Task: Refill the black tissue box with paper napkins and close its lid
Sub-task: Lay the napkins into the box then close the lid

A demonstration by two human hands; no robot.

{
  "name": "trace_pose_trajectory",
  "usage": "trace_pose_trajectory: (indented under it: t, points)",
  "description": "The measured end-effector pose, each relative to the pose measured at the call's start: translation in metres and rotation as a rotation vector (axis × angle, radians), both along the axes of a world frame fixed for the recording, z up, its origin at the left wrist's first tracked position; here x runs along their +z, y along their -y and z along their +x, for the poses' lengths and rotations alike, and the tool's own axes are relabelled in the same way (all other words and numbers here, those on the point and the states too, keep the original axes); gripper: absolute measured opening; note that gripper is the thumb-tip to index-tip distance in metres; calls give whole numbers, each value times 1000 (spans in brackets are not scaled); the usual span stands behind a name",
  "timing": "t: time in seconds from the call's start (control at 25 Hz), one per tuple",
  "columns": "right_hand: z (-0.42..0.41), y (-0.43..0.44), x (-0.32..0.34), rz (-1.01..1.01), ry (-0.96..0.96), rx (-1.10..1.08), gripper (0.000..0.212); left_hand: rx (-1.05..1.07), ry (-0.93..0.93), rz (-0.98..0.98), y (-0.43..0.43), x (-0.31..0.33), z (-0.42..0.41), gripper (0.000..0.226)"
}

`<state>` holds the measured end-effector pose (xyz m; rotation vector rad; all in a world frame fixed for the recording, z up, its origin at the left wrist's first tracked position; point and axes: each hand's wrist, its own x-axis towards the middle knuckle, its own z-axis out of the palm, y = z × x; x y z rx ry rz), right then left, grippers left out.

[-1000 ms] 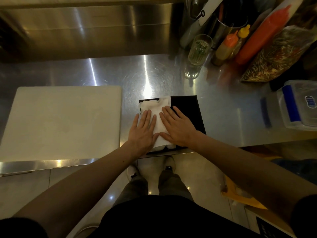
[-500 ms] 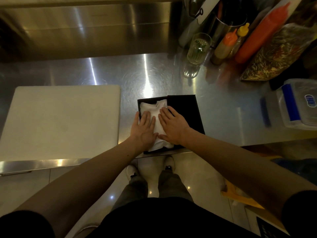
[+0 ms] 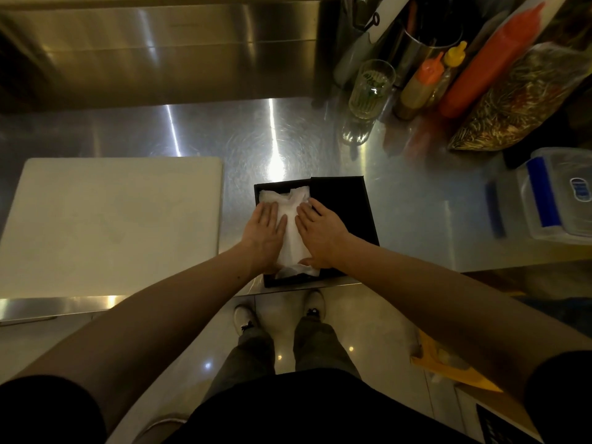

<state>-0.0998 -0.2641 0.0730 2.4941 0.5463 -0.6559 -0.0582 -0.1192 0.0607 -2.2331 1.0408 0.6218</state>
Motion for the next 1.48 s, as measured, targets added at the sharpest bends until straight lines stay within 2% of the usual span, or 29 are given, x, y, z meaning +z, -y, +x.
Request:
trace_pose_trajectory:
  t: [0.36,0.44,0.6,0.72,0.84,0.92,1.0,1.04,1.16,1.24,1.32,1.4,1.48]
  points:
    - [-2,-16,-11,-197,-2,26,102,-9,83,148,16,-9,0,121]
    - [-2,-14,-11,-143,9,20,100,-11,75,138,15,-8,1,120]
    - [-11,7,-3,189,89,-63,101,-4,-5,-69,1,4,2,117]
    - [-29,35,6,446,149,-287,94,160,-90,-348,-21,10,-7,102]
    - [-49,67,2,789,288,-757,84,495,-299,-834,-35,6,-25,94]
    - [-59,83,-4,1058,245,-1136,75,787,-456,-1137,-30,8,-40,94]
    - [-64,85,-6,1315,136,-1457,57,1065,-531,-1281,-18,10,-48,89]
    - [-65,85,-7,1399,144,-1547,48,1195,-586,-1332,-13,11,-48,87]
    - [-67,86,13,1623,246,-1675,27,1578,-803,-1500,-12,10,-39,81]
    - [-72,87,31,1824,125,-1720,30,1691,-902,-1584,-15,15,-35,56]
    - [-76,84,44,1966,-79,-1668,39,1701,-984,-1611,-15,19,-34,50]
    - [-71,69,46,1931,-190,-1522,34,1720,-1035,-1622,-17,19,-32,55]
    - [-64,46,44,1820,-204,-1432,30,1717,-1098,-1620,-21,21,-31,62]
